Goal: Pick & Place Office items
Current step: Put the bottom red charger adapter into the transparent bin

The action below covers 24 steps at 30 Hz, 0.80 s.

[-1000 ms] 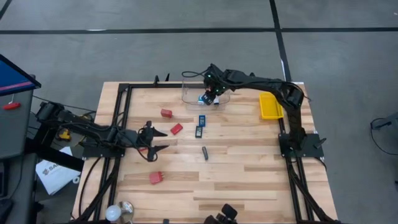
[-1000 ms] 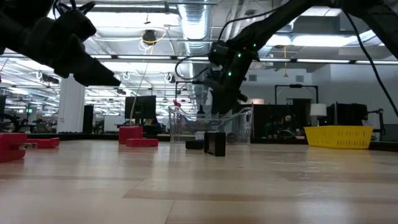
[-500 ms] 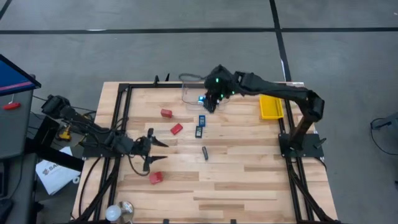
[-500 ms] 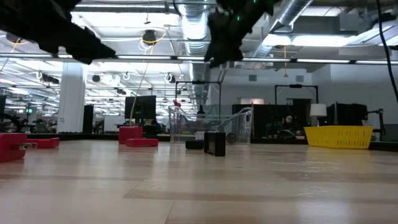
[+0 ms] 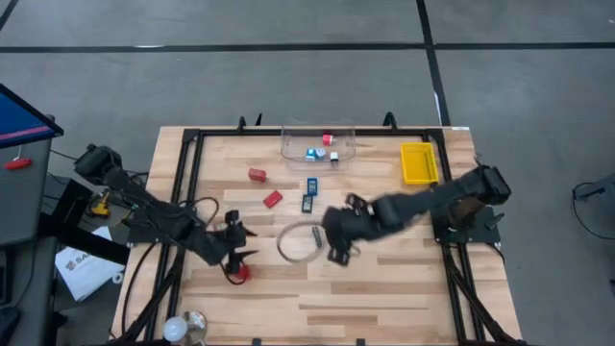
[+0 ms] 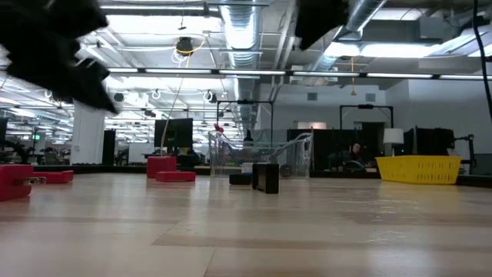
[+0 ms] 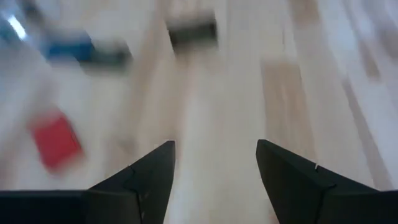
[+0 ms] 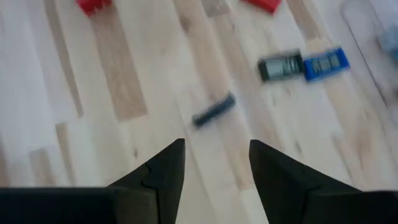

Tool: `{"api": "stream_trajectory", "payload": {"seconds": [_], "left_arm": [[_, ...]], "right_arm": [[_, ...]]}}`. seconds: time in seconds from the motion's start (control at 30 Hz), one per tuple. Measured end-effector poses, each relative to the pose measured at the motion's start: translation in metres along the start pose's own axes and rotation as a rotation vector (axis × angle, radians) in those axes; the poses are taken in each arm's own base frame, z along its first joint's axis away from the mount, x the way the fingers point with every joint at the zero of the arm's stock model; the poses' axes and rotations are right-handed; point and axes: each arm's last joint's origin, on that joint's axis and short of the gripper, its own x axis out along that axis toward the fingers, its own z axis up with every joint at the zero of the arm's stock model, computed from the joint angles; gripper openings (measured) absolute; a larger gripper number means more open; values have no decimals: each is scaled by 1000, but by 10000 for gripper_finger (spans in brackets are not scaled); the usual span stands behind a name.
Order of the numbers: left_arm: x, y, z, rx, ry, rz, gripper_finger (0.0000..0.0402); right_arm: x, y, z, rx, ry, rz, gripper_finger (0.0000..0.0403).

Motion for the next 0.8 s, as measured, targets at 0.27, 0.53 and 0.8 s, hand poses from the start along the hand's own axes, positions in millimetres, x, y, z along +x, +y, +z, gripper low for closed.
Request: {"api": "stream_trajectory", "payload": {"seconds": [0.27, 0.53, 0.8], "left_arm": [[-25, -43, 23, -82, 169, -155, 224], [-23, -70, 33, -134, 570, -76, 266], [-4, -75, 24, -164, 666, -35, 368]], "right_arm": [[-24, 46, -36, 20, -119, -53, 172], [-32, 59, -49, 40, -167, -66, 172], [-38, 65, -57, 9, -200, -85, 172]]}}
